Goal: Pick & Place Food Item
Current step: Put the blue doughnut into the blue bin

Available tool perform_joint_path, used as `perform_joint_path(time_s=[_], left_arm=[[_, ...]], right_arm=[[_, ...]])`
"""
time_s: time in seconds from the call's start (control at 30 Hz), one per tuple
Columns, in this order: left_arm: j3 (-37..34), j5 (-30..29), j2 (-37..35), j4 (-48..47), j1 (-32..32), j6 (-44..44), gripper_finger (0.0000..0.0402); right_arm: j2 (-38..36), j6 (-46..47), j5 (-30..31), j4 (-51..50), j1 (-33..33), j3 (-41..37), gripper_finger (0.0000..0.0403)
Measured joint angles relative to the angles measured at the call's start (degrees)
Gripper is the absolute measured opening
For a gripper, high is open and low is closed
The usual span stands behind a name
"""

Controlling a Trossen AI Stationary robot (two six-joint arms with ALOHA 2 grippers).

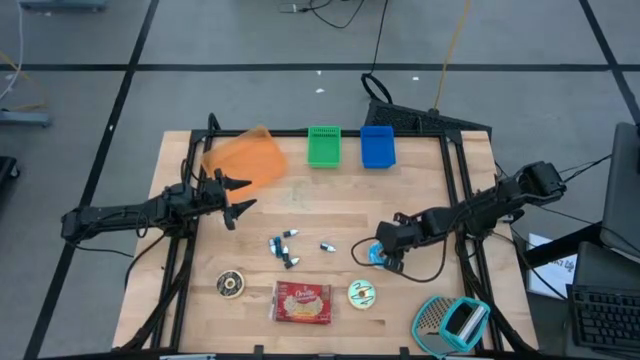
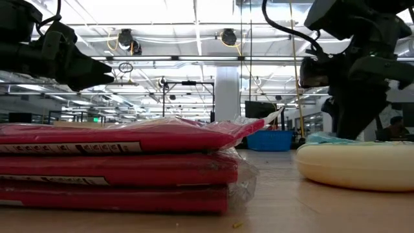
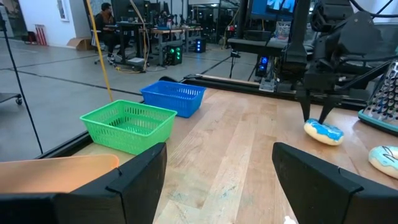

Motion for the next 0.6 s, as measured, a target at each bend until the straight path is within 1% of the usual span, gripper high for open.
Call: perform_joint_path(time_s=[0.2,0.4,0.6], left_arm=[[0.00,0.00,-0.02,0.00,-0.01,0.00,0.0296],[0.00,-0.02,-0.02,0.00,0.01,0.00,0.0296],[0.02,-0.02,-0.02,0.00,-0.01,0.00,0.0296]], right_arm=[[0.00,-0.26,0.11,8.95,-3.66,0.00,0.0064],[0.00,-4.73,0.13,17.47,-8.31,0.00,0.0051],[-2.10,-8.75,0.12,18.91,-15.65,0.04,0.0047]])
